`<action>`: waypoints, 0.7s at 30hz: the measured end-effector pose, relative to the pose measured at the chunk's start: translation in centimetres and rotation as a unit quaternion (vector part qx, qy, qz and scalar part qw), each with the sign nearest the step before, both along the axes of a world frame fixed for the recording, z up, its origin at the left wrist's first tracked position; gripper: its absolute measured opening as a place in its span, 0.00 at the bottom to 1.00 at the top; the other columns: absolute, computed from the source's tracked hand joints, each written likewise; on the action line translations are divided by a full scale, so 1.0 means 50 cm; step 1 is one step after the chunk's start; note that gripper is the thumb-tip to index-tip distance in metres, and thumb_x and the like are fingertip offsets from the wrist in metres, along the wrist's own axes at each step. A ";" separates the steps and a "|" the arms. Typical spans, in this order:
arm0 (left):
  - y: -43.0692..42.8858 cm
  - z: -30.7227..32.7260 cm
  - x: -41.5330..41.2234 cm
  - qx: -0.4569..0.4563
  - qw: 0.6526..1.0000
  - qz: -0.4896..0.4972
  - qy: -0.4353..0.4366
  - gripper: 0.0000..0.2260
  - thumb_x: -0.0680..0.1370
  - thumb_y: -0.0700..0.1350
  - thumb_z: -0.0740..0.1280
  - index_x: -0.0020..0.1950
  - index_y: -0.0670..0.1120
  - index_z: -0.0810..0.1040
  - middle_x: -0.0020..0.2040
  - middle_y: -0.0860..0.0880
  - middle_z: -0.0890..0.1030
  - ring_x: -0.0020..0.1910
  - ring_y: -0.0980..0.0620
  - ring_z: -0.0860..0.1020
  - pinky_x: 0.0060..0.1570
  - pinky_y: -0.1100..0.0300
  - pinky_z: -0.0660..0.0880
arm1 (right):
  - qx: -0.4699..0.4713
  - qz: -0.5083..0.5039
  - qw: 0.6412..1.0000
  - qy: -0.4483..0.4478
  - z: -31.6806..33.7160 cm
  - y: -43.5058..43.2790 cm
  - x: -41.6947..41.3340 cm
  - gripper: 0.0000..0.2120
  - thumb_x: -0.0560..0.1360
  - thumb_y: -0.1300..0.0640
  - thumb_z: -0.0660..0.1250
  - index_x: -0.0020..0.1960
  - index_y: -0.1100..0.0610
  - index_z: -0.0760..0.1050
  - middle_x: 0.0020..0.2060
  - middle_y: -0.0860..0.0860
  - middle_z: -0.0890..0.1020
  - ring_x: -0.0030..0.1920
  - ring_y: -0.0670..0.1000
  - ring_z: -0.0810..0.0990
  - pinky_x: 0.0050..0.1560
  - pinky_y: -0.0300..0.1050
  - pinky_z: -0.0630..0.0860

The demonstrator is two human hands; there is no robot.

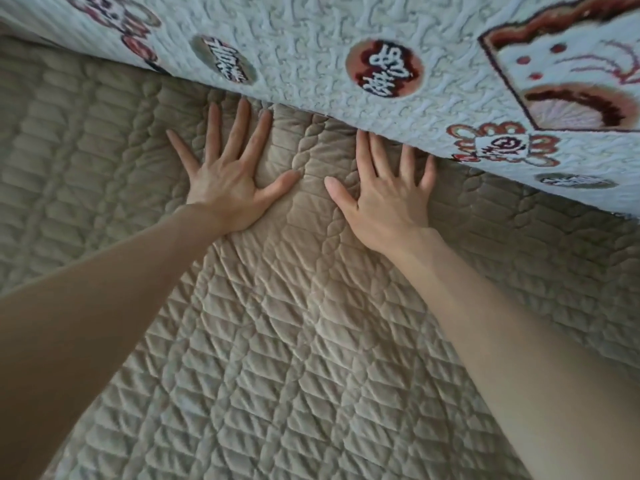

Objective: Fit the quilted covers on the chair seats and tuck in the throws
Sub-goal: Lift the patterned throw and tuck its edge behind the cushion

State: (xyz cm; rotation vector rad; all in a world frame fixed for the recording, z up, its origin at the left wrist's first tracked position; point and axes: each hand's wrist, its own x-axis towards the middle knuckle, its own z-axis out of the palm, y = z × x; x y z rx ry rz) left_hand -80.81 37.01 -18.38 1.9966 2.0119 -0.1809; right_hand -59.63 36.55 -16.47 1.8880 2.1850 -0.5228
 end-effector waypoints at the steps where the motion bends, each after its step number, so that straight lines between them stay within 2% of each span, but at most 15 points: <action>1: 0.005 -0.001 -0.001 -0.003 1.000 -0.004 0.002 0.39 0.71 0.77 0.42 0.77 0.61 0.37 0.79 0.55 0.39 0.77 0.48 0.34 0.64 0.28 0.31 | -0.008 -0.002 1.000 -0.002 0.000 0.004 -0.002 0.36 0.78 0.32 0.42 0.79 0.49 0.40 0.79 0.44 0.45 0.77 0.59 0.43 0.72 0.65 0.39; 6: 0.033 0.012 -0.018 -0.004 0.999 -0.032 -0.006 0.39 0.71 0.77 0.41 0.78 0.60 0.41 0.80 0.55 0.43 0.77 0.49 0.37 0.64 0.29 0.31 | -0.024 -0.034 0.999 -0.022 0.018 0.020 -0.021 0.36 0.78 0.33 0.42 0.79 0.51 0.43 0.79 0.46 0.47 0.77 0.58 0.45 0.72 0.65 0.42; 9: 0.023 0.034 -0.062 0.049 0.995 -0.086 -0.026 0.36 0.75 0.72 0.43 0.79 0.56 0.49 0.80 0.51 0.51 0.78 0.48 0.45 0.69 0.32 0.35 | 0.016 -0.034 0.999 -0.007 0.036 -0.009 -0.062 0.34 0.80 0.35 0.44 0.80 0.52 0.46 0.79 0.47 0.50 0.77 0.58 0.48 0.73 0.64 0.44; 11: 0.009 0.035 -0.106 0.074 0.992 -0.093 -0.032 0.35 0.76 0.70 0.44 0.79 0.54 0.50 0.80 0.48 0.52 0.78 0.48 0.47 0.72 0.35 0.39 | 0.049 -0.005 0.999 0.008 0.036 -0.040 -0.107 0.34 0.80 0.35 0.44 0.80 0.51 0.46 0.79 0.46 0.49 0.78 0.54 0.47 0.72 0.66 0.44; 15: 0.006 0.031 -0.216 0.056 0.997 -0.048 -0.007 0.33 0.77 0.69 0.46 0.79 0.56 0.46 0.80 0.49 0.46 0.78 0.46 0.42 0.70 0.35 0.36 | 0.011 -0.072 0.997 0.025 0.028 -0.016 -0.203 0.32 0.79 0.34 0.44 0.79 0.46 0.43 0.79 0.44 0.45 0.78 0.53 0.41 0.71 0.69 0.38; 18: 0.047 0.034 -0.256 0.050 0.996 -0.072 0.012 0.36 0.74 0.71 0.42 0.79 0.56 0.50 0.80 0.47 0.52 0.78 0.44 0.47 0.70 0.33 0.38 | 0.000 -0.090 0.996 0.010 0.022 0.022 -0.227 0.32 0.79 0.34 0.44 0.79 0.44 0.42 0.79 0.44 0.46 0.78 0.54 0.42 0.71 0.69 0.37; 21: 0.110 0.029 -0.279 0.025 0.997 -0.079 0.004 0.37 0.73 0.72 0.44 0.78 0.56 0.55 0.78 0.47 0.59 0.77 0.43 0.53 0.70 0.33 0.37 | 0.015 -0.096 0.995 -0.025 0.012 0.023 -0.243 0.32 0.79 0.35 0.45 0.79 0.44 0.43 0.79 0.44 0.47 0.78 0.55 0.45 0.71 0.69 0.38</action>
